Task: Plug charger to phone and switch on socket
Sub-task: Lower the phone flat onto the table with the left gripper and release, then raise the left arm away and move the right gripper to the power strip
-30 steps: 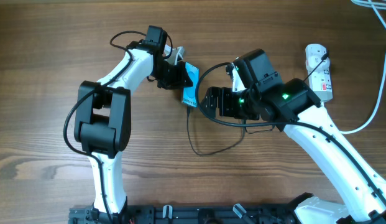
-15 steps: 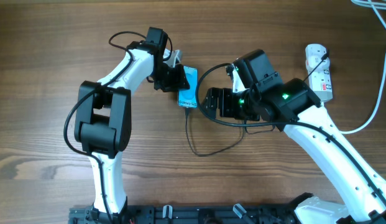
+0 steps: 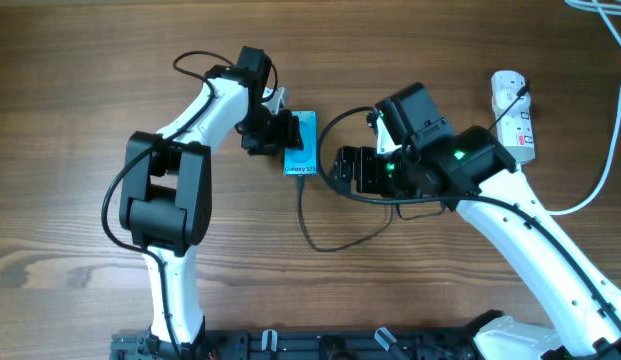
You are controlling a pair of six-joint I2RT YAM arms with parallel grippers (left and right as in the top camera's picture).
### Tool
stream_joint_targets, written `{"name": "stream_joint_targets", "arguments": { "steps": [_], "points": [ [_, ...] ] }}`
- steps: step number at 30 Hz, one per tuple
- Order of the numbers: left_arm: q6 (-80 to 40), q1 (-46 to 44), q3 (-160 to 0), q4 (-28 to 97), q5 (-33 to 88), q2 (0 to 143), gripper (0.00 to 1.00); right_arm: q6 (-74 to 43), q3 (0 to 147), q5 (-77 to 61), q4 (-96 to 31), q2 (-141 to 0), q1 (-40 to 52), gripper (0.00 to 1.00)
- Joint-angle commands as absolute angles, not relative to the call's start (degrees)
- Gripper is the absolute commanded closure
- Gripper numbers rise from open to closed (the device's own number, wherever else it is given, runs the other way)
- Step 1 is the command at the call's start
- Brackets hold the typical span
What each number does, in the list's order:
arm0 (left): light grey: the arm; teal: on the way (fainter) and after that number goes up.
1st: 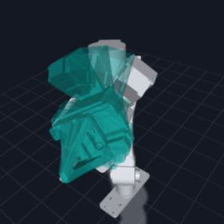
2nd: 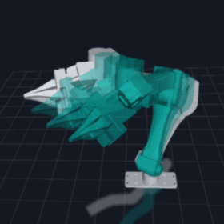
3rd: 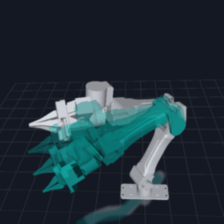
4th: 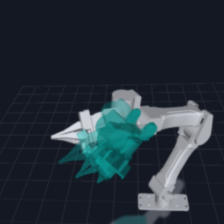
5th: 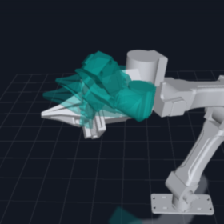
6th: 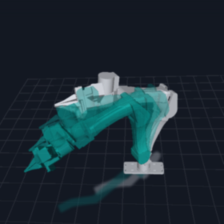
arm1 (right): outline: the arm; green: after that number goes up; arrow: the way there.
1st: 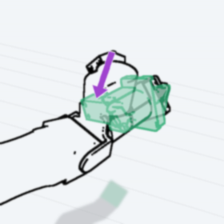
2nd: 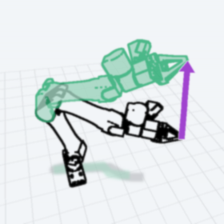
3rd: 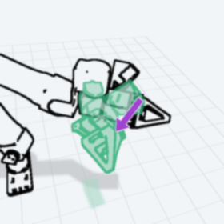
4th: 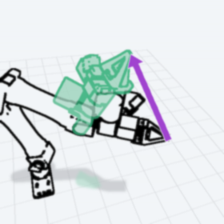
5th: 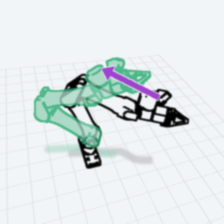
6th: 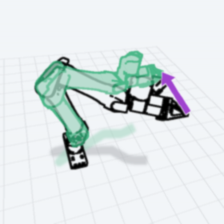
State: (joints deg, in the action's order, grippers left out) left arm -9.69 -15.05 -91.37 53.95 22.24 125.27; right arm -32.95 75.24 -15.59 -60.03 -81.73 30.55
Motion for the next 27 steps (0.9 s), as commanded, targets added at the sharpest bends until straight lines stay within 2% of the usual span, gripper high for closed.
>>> {"name": "stream_joint_targets", "arguments": {
  "steps": [1,5,8,12,18,19,27],
  "points": [
    [-9.4,-14.3,-94.7,58.8,19.6,123.3,0.3,-33.7,76.2,-7.9,-61.5,-81.5,30.3,0.0],
    [-9.2,-12.8,-102.2,66.2,19.3,118.5,0.25,-38.6,76.2,-1.1,-62.7,-81.5,28.8,0.0],
    [-9.2,-11.7,-108.6,71.5,17.1,113.9,0.0,-39.2,76.3,4.0,-62.4,-81.5,25.4,0.0],
    [-9.4,-10.7,-114.4,74.5,13.0,106.6,0.0,-39.2,76.3,9.2,-61.4,-81.5,16.6,0.0],
    [-9.4,-10.7,-114.6,74.2,11.4,97.1,0.0,-38.0,76.3,8.7,-57.5,-82.0,-1.2,0.0],
    [-9.4,-10.7,-114.6,74.2,11.4,95.5,0.0,-35.5,76.3,7.2,-54.8,-83.0,-6.5,0.0],
    [-9.4,-10.7,-114.5,74.2,11.4,94.6,0.0,-33.1,76.3,10.9,-47.9,-85.9,-18.2,0.0]
  ]
}}
